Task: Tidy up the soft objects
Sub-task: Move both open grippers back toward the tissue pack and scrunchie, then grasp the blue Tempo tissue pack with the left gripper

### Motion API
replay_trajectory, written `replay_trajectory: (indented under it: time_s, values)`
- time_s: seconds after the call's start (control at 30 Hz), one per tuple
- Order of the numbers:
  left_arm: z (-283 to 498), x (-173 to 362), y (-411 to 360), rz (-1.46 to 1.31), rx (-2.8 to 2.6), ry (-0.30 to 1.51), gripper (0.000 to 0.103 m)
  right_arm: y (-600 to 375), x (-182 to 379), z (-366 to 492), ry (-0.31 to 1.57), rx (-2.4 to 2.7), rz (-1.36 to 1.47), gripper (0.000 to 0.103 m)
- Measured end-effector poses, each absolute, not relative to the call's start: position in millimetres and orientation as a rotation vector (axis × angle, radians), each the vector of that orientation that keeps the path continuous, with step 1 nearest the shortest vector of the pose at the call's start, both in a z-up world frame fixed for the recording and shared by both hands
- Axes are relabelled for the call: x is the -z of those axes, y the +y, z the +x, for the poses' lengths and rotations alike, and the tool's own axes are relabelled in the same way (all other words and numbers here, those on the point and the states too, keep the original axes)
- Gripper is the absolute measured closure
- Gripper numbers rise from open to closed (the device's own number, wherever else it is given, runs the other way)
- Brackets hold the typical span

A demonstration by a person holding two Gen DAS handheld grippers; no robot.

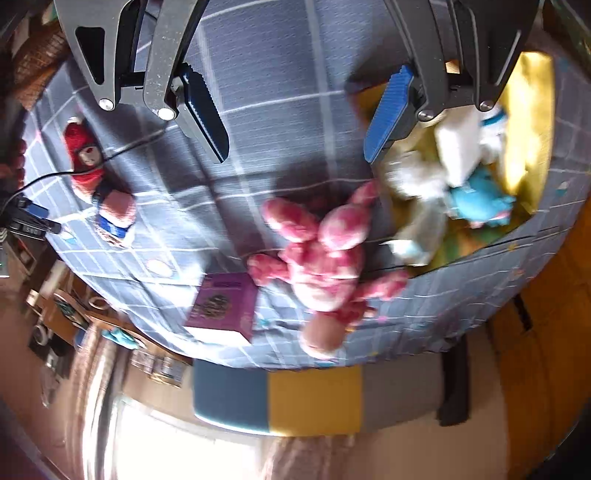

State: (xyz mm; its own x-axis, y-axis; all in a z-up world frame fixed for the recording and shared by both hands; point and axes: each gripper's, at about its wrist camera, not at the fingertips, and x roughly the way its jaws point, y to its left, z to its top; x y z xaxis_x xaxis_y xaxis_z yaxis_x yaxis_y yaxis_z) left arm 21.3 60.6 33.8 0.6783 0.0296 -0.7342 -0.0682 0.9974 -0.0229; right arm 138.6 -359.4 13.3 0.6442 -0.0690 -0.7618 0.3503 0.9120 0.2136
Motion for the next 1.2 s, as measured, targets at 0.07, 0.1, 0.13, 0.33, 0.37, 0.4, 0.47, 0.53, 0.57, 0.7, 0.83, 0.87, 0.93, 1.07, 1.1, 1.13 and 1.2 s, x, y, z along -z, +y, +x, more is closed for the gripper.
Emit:
replay_trajectory:
  time_s: [0.07, 0.1, 0.13, 0.33, 0.37, 0.4, 0.47, 0.53, 0.57, 0.7, 0.83, 0.87, 0.93, 1.07, 1.1, 1.13, 1.2]
  values:
    - [35.0, -31.8, 48.2, -0.063, -0.005, 0.848, 0.027, -361.9, -11.5, 138.4, 0.848, 0.236, 0.387, 0.055]
    - [42.0, -30.4, 42.4, -0.074, 0.021, 0.863, 0.027, -362.8, -8.8, 139.3, 0.86, 0.223, 0.406, 0.055]
    - [48.3, -28.8, 36.4, -0.083, 0.045, 0.875, 0.027, -363.7, -5.8, 140.7, 0.874, 0.215, 0.423, 0.055]
    - [83.1, -20.2, -10.1, -0.091, 0.152, 0.93, 0.027, -365.7, 3.5, 144.1, 0.907, 0.19, 0.463, 0.055]
    - [87.7, -18.8, -18.1, -0.078, 0.165, 0.936, 0.027, -365.9, 5.0, 144.8, 0.914, 0.183, 0.47, 0.055]
    - [92.4, -17.0, -26.2, -0.068, 0.175, 0.943, 0.027, -366.0, 6.2, 145.3, 0.92, 0.178, 0.476, 0.055]
    - [100.6, -12.9, -39.8, -0.056, 0.201, 0.961, 0.027, -367.0, 7.3, 145.6, 0.925, 0.173, 0.486, 0.055]
    - [108.8, -10.0, -54.1, -0.033, 0.221, 0.97, 0.026, -368.7, 7.9, 145.5, 0.926, 0.174, 0.501, 0.055]
    - [114.0, -8.7, -61.1, -0.021, 0.232, 0.976, 0.021, -369.6, 8.3, 145.5, 0.926, 0.172, 0.51, 0.055]
    - [140.9, -6.9, -91.9, 0.024, 0.283, 0.992, 0.008, -373.9, 6.5, 143.4, 0.912, 0.161, 0.539, 0.055]
    - [167.8, -6.1, -129.1, 0.09, 0.338, 0.979, 0.005, -378.8, 3.7, 140.9, 0.892, 0.165, 0.563, 0.055]
    - [174.8, -4.5, -139.6, 0.111, 0.355, 0.981, 0.005, -380.6, 2.7, 140.0, 0.885, 0.169, 0.571, 0.055]
    - [187.6, -0.9, -157.3, 0.139, 0.384, 0.984, 0.006, -384.8, 0.0, 136.8, 0.861, 0.173, 0.596, 0.055]
    - [210.5, 7.8, -184.4, 0.132, 0.472, 1.005, 0.005, -388.7, 0.8, 137.3, 0.859, 0.166, 0.619, 0.055]
    - [214.2, 10.8, -191.5, 0.146, 0.478, 1.011, 0.005, -389.4, 2.6, 138.2, 0.867, 0.158, 0.63, 0.055]
    - [218.3, 14.5, -199.0, 0.167, 0.484, 1.018, 0.005, -389.8, 4.0, 138.6, 0.874, 0.153, 0.639, 0.055]
    - [225.2, 21.1, -211.0, 0.194, 0.506, 1.025, 0.005, -392.4, 4.5, 136.9, 0.865, 0.152, 0.664, 0.055]
